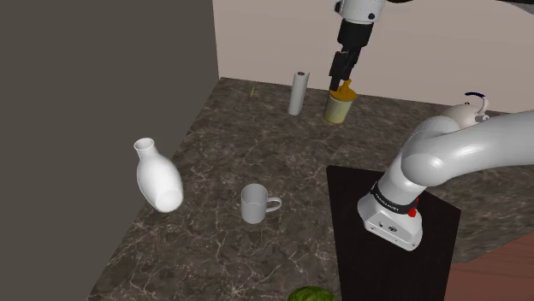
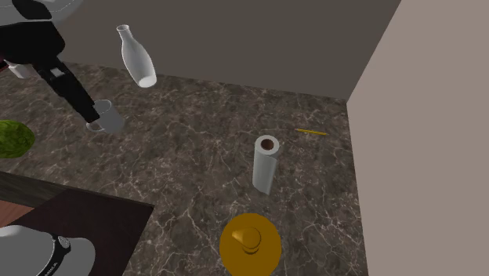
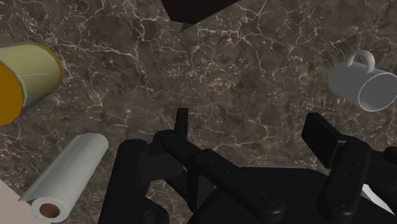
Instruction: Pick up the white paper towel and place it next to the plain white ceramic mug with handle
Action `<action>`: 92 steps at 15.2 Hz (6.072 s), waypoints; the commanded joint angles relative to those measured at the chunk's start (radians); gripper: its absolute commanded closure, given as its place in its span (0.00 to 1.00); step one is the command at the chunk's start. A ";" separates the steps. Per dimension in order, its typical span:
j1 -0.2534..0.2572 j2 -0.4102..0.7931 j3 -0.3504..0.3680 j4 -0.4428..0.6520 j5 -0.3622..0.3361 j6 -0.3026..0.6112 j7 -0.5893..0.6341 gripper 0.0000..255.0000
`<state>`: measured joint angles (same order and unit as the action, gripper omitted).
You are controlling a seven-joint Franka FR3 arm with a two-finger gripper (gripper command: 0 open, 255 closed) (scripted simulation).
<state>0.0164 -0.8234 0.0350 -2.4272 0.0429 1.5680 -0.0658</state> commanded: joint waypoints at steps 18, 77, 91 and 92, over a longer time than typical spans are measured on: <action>-0.068 0.498 -0.210 0.167 -0.118 0.396 -0.289 0.00; -0.116 0.931 -0.302 0.689 -0.030 0.351 -0.512 1.00; -0.119 0.940 -0.304 0.889 -0.028 0.160 -0.515 1.00; -0.120 0.943 -0.305 0.906 -0.027 0.146 -0.516 1.00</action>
<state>-0.1036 0.1173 -0.2697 -1.5372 0.0157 1.7282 -0.5820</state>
